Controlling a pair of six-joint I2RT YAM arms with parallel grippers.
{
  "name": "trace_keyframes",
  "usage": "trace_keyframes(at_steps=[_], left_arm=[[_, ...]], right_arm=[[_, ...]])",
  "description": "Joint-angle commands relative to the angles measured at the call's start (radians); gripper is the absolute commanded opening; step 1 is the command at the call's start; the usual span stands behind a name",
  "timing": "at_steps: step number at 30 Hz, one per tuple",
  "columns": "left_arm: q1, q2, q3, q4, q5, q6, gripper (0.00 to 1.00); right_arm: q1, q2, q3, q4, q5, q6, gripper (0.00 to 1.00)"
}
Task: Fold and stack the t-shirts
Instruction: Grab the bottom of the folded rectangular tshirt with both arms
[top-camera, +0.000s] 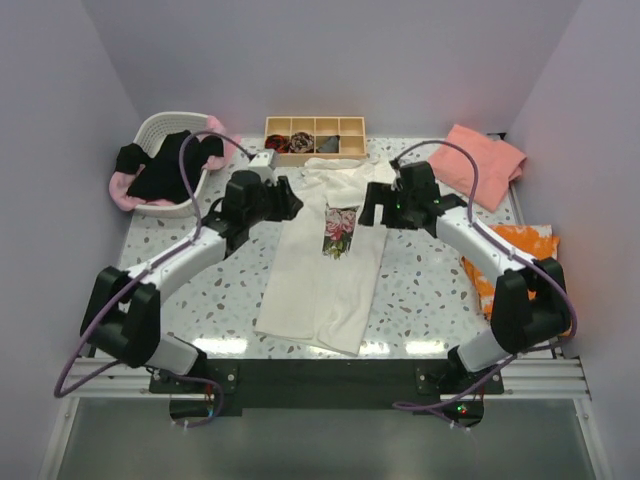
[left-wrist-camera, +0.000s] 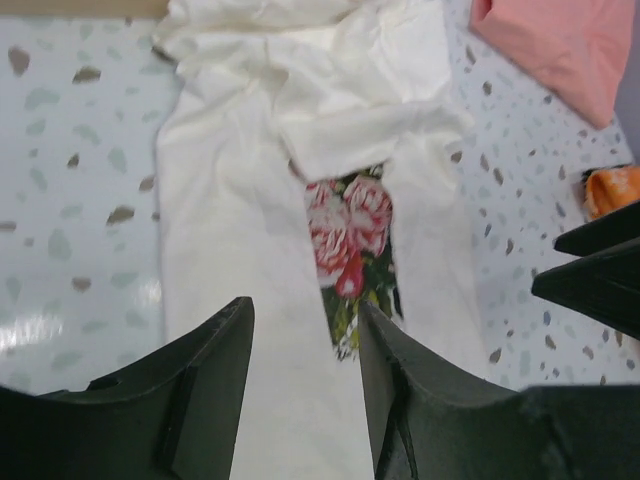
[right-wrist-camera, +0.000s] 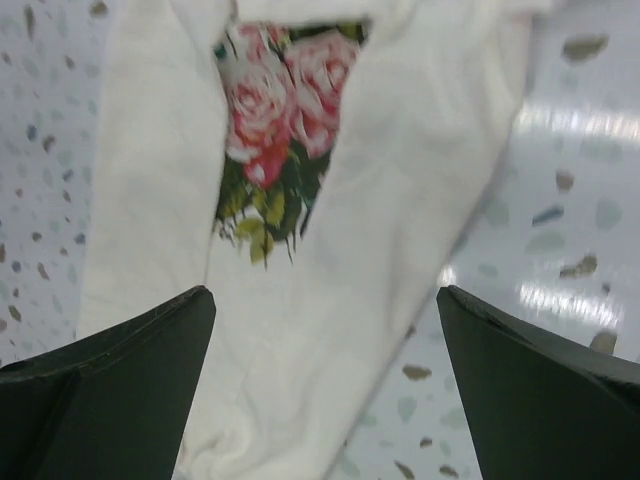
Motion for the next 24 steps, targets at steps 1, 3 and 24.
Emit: trace_keyframes(at_steps=[1, 3, 24], left_arm=[[0.0, -0.154, -0.236, -0.14, -0.081, -0.063, 0.5], [0.0, -0.214, -0.325, -0.196, -0.086, -0.111, 0.5], [-0.262, -0.621, -0.626, -0.583, -0.246, -0.487, 0.45]], right_arm=[[0.035, -0.168, -0.296, 0.003, -0.082, 0.119, 0.99], [0.073, -0.239, -0.367, 0.011, -0.085, 0.18, 0.98], [0.641, -0.554, -0.731, -0.012, 0.171, 0.72, 0.93]])
